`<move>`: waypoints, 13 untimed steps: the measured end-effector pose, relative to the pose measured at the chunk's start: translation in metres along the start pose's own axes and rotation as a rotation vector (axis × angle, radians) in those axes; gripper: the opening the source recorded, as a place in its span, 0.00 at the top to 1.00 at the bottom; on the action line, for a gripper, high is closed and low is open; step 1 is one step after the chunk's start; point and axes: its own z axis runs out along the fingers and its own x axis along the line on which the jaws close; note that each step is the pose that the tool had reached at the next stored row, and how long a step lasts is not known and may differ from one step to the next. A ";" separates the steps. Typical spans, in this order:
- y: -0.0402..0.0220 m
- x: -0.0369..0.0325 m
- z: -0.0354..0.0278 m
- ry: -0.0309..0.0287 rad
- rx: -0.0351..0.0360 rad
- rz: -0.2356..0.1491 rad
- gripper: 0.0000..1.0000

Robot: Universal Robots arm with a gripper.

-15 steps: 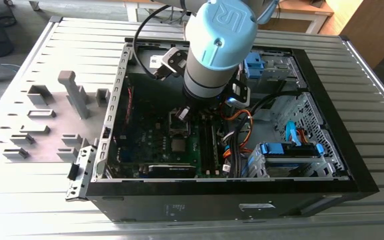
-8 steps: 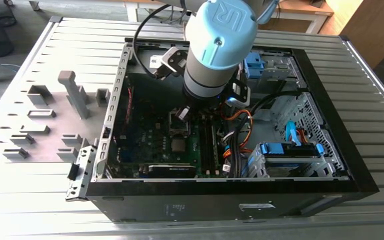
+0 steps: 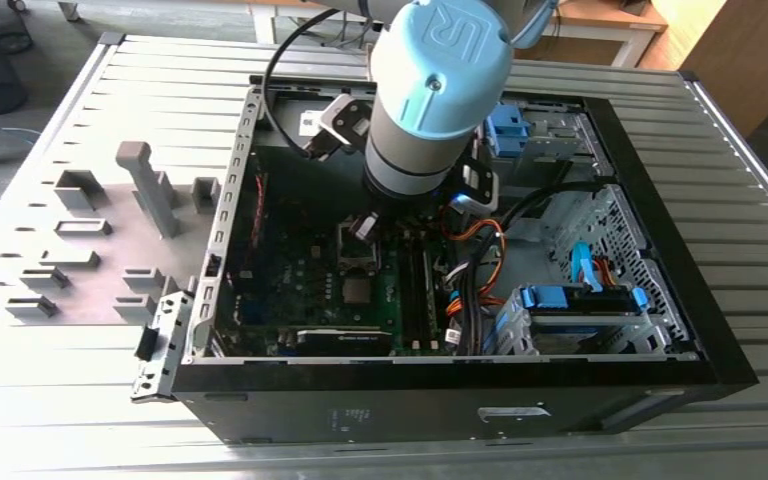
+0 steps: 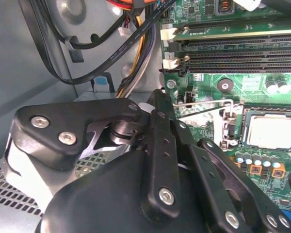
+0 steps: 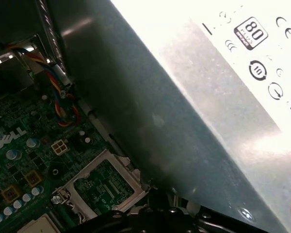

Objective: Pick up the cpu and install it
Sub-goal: 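Close the cpu cover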

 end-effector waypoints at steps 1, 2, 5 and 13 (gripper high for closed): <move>0.0000 0.0000 0.0000 0.0012 -0.0013 -0.005 0.89; 0.0000 0.0000 0.0000 0.0026 -0.0028 -0.011 0.89; -0.0003 0.0002 -0.0001 0.0069 -0.0076 -0.029 0.89; 0.0004 -0.0003 -0.0035 0.0153 -0.0162 -0.061 0.89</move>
